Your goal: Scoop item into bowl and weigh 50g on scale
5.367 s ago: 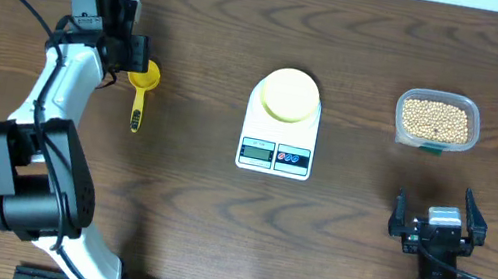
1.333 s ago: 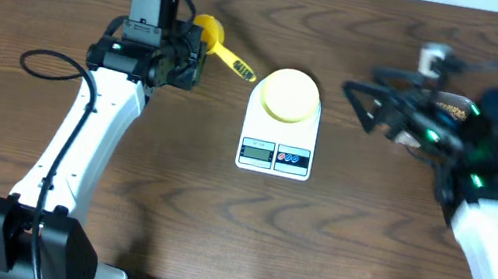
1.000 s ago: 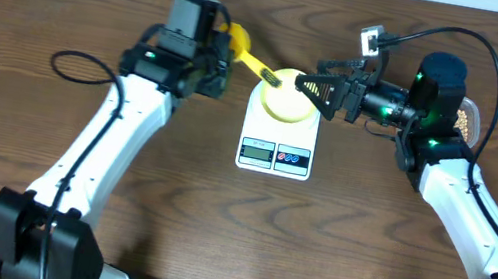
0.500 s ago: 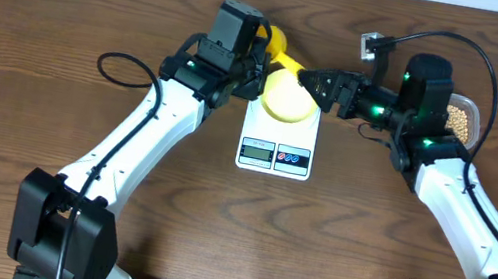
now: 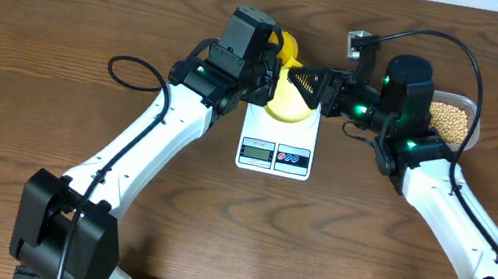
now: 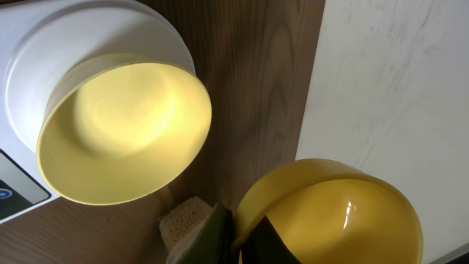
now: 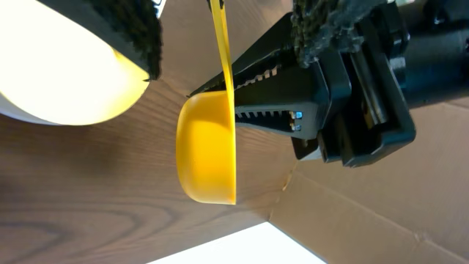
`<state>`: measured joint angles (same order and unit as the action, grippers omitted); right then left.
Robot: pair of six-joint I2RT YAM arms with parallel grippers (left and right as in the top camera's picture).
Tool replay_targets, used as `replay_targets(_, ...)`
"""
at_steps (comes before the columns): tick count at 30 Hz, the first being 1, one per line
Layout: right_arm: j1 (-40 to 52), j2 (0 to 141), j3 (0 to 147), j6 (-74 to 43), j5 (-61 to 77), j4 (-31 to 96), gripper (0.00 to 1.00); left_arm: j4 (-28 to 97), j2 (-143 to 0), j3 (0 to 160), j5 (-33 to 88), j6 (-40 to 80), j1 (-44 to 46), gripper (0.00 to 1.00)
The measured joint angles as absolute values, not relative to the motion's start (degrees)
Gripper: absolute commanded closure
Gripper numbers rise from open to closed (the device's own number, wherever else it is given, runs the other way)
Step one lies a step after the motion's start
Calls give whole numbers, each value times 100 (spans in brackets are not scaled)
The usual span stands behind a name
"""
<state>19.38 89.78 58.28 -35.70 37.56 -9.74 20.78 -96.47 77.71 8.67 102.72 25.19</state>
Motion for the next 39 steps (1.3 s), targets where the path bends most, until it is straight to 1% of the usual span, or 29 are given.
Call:
replay_targets(2, 1966, 8978, 5828, -3583, 3667, -980, 60, 2080, -9647, 7771, 867, 10294, 2519, 92)
replay_targets(4, 1975, 8978, 5828, -3583, 3597, -989, 72, 2078, -9647, 7771, 867, 10315, 2519, 92)
replay_targets(5, 1975, 8978, 5828, -3597, 3579, -993, 76, 2078, -9647, 7771, 867, 10318, 2519, 92)
replay_targets(12, 1975, 8978, 5828, -3640, 3476, -989, 81, 2102, -9647, 7771, 910, 10331, 2519, 92)
replay_targets(15, 1975, 8978, 5828, -3638, 3468, -989, 85, 2123, -9647, 7771, 932, 10331, 2519, 93)
replay_targets(30, 2045, 8978, 5828, -3645, 3470, -1098, 83, 2206, -9647, 7771, 1015, 10331, 2523, 92)
replay_targets(39, 2134, 8978, 5828, -3642, 3463, -1100, 85, 2206, -9647, 7771, 974, 10331, 2517, 92)
